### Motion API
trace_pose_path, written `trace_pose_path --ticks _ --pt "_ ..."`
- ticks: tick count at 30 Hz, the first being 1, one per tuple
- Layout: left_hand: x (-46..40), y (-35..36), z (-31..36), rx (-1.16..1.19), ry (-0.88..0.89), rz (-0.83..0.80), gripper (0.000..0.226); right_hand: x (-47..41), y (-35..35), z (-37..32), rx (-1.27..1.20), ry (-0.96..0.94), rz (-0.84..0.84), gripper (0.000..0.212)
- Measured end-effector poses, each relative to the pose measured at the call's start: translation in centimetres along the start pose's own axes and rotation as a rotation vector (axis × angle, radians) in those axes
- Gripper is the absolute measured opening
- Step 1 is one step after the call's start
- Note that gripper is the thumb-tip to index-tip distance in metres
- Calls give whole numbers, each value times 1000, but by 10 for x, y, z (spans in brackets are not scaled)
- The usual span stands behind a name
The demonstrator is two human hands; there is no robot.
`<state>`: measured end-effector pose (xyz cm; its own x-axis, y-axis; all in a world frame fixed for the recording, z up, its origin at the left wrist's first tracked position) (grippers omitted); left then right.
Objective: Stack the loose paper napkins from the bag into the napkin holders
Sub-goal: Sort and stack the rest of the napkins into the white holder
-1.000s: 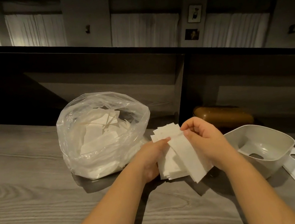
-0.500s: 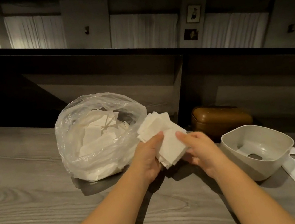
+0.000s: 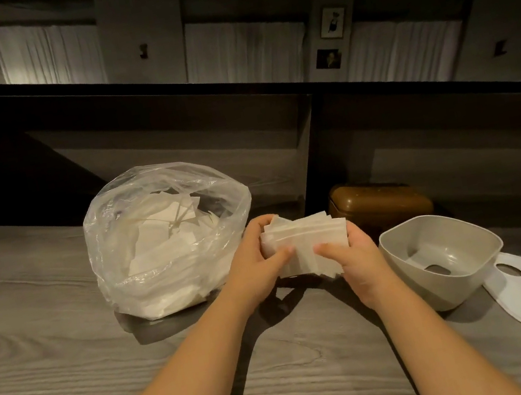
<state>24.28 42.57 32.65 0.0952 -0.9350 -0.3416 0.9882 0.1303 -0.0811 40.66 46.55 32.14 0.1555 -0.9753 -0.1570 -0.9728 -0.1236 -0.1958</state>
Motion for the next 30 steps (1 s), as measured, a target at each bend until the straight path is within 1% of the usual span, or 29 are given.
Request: trace_pose_path --ticks 2,4,7,9,11,14,16,19,23,25,28,30 --pt "0 7 -3 15 -8 -92 78 1 3 2 173 -14 -47 62" --pt "2 14 -5 -13 -28 -168 97 0 3 4 251 -11 -62 74" --pt "3 21 -1 -79 -10 -222 110 0 5 4 277 -33 -102 86" --pt "3 20 -3 -97 -32 -202 114 -2 2 7 342 -19 -84 87" --pt "3 17 -8 -100 -78 -187 119 -2 -3 8 312 -12 -55 77" --pt "3 18 -8 -98 -62 -200 121 -2 -8 0 149 -92 -43 59" --pt "1 14 -6 -76 -42 -168 121 -2 -7 -2 139 -119 -42 55" --pt "2 13 -7 -49 -55 -153 119 -3 -2 6 204 -78 -67 54" --pt "5 23 0 -93 -7 -253 115 -3 1 8 215 -69 -133 59" --pt "6 26 -1 -81 -19 -280 115 -2 4 7 257 -86 -159 62" --pt "4 19 -6 -75 -60 -220 115 -3 -3 5 213 -100 -97 54" --pt "3 16 -5 -83 -59 -172 105 -3 -6 5 159 -106 -76 53"
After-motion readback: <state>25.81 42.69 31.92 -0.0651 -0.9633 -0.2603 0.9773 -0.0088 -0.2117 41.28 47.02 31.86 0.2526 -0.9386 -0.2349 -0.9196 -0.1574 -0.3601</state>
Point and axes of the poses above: each hand's wrist, its own x-axis away from the middle knuckle, its own y-axis out of the palm, z = x × y, the point moved 10 cm from there along -x, towards the middle knuckle, and after that the axes turned 5 degrees about x, right-handed, at the moved point
